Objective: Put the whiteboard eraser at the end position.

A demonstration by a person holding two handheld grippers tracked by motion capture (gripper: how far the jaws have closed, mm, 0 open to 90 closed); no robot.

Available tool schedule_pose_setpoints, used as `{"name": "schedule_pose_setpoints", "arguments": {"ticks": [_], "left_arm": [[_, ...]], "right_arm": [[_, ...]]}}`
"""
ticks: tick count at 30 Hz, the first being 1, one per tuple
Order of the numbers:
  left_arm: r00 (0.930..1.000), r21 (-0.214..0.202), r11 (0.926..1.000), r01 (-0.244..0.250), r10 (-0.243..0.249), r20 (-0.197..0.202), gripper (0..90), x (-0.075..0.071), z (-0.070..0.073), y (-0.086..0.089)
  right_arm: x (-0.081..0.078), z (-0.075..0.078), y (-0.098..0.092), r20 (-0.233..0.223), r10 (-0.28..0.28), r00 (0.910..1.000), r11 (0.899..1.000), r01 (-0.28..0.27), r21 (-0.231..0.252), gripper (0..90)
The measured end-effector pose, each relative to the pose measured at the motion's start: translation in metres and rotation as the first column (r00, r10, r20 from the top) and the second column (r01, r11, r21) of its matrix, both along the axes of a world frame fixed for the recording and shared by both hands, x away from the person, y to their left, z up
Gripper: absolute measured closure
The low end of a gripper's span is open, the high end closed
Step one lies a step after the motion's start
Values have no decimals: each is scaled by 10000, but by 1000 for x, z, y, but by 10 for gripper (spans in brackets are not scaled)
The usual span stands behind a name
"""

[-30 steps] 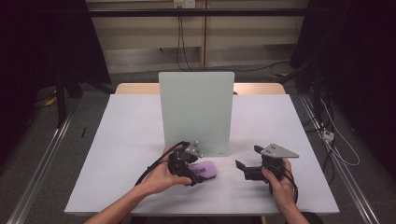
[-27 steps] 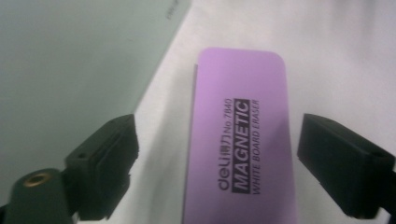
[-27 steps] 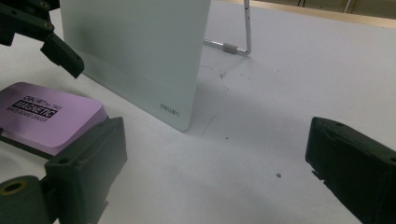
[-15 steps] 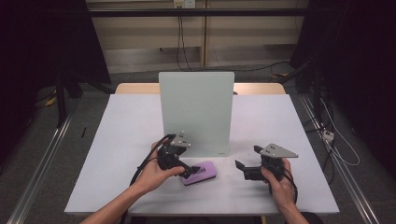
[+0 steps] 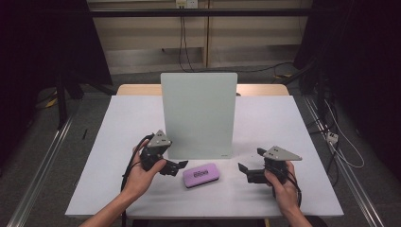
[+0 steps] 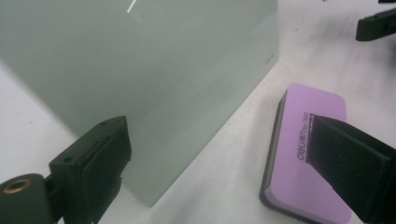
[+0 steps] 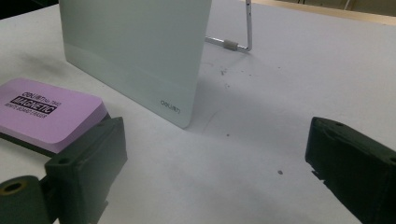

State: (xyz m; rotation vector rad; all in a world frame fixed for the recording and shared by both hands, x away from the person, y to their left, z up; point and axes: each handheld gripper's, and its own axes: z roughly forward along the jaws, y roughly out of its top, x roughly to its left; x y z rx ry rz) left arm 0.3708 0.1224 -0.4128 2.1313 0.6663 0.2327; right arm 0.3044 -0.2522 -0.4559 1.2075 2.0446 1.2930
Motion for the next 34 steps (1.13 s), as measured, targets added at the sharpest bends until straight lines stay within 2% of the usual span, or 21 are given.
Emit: {"name": "schedule_pose_setpoints", "arguments": {"ticks": [4, 11, 16, 21, 24, 27, 30, 32, 34], "left_arm": [[9991, -225, 9990, -390, 393, 157, 63, -2, -2, 16], [9958, -296, 9957, -883, 890, 214, 66, -6, -4, 40], [9888, -452, 9884, -1447, 1461, 309, 65, -11, -4, 53], [9869, -367, 9867, -1585, 1595, 250, 64, -20, -11, 63], [9828, -506, 9826, -1787, 1807, 386, 63, -24, -15, 71], [9766, -884, 9738, -2097, 2130, 299, 59, -26, -21, 79], [9724, -946, 9694, -2263, 2306, 364, 58, -27, -21, 86], [9702, -1042, 9659, -2370, 2409, 264, 57, -26, -22, 89], [9691, -1017, 9654, -2402, 2446, 330, 57, -25, -23, 89]], "right_arm": [[-2, 0, 0, -39, -82, 10000, 10000, 82, 8, 54], [-5, 0, -4, -89, -208, 9997, 9998, 208, -6, 53], [-6, 0, -5, -63, -254, 9997, 9997, 253, -45, 53], [-7, 0, -6, -70, -293, 9995, 9996, 292, -57, 53], [-7, 0, -6, -70, -289, 9996, 9996, 289, -54, 53], [-6, -1, -5, -123, -256, 9996, 9997, 255, -61, 53], [-7, -1, -4, -142, -200, 9997, 9998, 199, -82, 52], [-7, -1, -5, -165, -215, 9996, 9997, 214, -78, 52], [-6, -1, -5, -162, -259, 9995, 9997, 259, -41, 52]]}}
